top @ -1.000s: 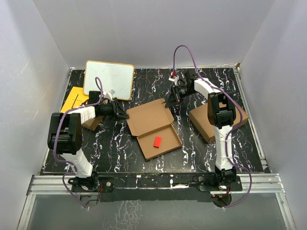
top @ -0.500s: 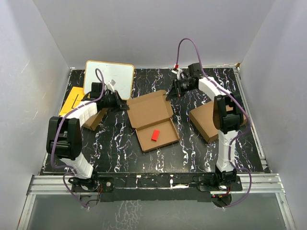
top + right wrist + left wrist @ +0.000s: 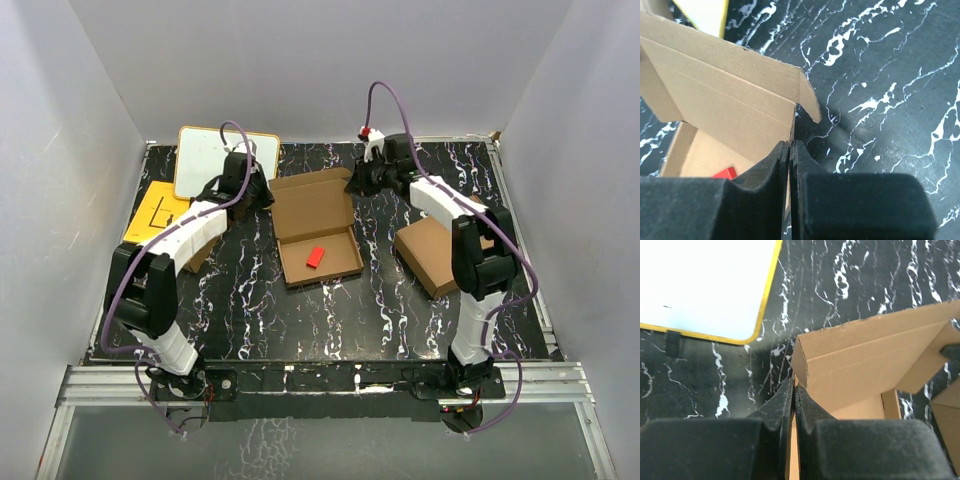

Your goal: Fold the paper box

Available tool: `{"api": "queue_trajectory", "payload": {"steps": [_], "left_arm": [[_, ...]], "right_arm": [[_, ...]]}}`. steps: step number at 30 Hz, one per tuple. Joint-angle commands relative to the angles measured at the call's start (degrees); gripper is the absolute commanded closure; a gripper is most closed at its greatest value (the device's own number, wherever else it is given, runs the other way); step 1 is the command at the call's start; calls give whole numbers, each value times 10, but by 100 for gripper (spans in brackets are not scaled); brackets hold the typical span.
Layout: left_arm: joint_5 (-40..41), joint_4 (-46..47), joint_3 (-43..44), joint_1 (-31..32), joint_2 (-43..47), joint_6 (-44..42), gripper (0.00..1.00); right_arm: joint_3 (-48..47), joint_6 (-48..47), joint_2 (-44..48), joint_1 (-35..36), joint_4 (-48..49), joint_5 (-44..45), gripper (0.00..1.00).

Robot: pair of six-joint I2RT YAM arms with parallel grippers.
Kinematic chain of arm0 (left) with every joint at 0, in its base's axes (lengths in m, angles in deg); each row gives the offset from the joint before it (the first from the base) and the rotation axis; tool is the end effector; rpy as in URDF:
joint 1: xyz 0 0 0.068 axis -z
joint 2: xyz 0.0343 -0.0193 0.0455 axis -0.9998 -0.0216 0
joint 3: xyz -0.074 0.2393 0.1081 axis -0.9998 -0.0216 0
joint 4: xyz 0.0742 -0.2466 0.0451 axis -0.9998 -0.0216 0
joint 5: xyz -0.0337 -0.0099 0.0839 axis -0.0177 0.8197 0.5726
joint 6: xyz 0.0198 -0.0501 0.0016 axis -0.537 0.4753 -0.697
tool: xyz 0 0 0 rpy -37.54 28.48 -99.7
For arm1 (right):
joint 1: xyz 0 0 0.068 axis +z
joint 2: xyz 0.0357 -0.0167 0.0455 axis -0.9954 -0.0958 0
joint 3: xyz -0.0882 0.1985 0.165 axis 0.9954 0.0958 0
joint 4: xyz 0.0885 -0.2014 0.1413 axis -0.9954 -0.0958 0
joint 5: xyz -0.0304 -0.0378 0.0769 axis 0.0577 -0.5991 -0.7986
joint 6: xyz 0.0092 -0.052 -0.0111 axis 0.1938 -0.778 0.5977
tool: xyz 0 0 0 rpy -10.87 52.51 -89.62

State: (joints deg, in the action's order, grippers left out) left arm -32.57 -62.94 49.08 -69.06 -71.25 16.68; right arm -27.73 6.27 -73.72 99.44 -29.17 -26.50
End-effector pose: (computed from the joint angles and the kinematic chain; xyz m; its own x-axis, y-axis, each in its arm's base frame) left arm 0.3639 -0.1308 0.2696 -0.5798 -0.2908 -0.7611 0.0865 0.9069 -0.4125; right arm 0.4288 0.1347 0.2413 -0.6306 -0.1209 -0.7667 -0.5989 0.7040 0.3816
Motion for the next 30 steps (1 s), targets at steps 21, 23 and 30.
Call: {"api": "queue_trajectory", "payload": {"steps": [21, 23, 30], "left_arm": [[154, 546, -138, 113, -44, -190, 100], [154, 584, -158, 121, -47, -203, 100], [168, 678, -217, 163, -45, -259, 100]], "right_arm": [[295, -37, 150, 88, 562, 285, 92], [332, -37, 156, 89, 612, 284, 92], [400, -10, 179, 95, 669, 308, 92]]}}
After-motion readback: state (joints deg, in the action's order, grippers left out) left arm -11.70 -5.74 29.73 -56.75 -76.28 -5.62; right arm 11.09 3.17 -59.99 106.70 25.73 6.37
